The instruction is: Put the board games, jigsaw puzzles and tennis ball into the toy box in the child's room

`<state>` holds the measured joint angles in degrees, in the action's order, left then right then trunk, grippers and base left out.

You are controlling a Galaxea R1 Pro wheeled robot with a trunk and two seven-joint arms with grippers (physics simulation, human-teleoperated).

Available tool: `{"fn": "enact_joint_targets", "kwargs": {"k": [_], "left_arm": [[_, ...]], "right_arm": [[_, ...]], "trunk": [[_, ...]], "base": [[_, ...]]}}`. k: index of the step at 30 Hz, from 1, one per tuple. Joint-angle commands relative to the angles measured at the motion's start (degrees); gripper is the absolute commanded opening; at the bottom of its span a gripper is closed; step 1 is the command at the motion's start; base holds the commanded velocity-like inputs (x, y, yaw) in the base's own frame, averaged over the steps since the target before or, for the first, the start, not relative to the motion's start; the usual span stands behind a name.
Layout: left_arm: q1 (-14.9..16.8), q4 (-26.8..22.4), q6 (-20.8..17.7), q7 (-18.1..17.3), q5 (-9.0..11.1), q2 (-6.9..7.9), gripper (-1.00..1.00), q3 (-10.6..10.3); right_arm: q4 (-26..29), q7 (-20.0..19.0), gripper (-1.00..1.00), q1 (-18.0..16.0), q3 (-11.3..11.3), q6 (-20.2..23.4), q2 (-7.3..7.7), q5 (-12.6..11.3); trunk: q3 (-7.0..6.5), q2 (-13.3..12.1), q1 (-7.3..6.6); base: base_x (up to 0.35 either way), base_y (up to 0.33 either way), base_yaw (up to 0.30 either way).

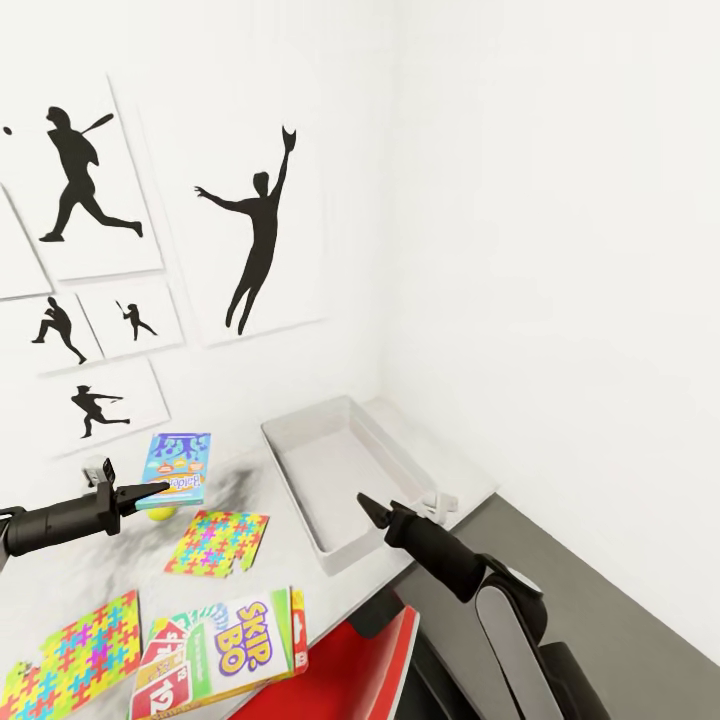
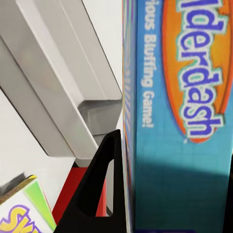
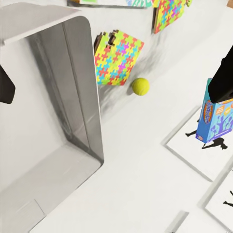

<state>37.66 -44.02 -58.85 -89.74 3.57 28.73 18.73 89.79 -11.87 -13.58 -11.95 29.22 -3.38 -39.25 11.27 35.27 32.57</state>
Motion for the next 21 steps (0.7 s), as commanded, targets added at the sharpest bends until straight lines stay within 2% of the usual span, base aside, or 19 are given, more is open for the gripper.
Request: {"fn": "enact_joint_targets", "kwargs": {"k": [1, 21], "left_arm": [[0.0, 0.0, -0.6, -0.3, -0.1, 0.01, -1.0, 0.0], [0.0, 0.0, -0.6, -0.3, -0.1, 0.01, -1.0, 0.0]], "right_arm": [[0.0, -0.1, 1.0, 0.0, 0.1, 0.3, -0.02, -0.2], [0.0, -0.5, 1.0, 0.0, 0.5, 0.3, 0.04, -0.3]], "trunk": [[0.09, 0.1, 0.02], [0.09, 0.1, 0.02]], "base": [[0.002, 0.0, 0.0], [0.0, 0.0, 0.0]]}}
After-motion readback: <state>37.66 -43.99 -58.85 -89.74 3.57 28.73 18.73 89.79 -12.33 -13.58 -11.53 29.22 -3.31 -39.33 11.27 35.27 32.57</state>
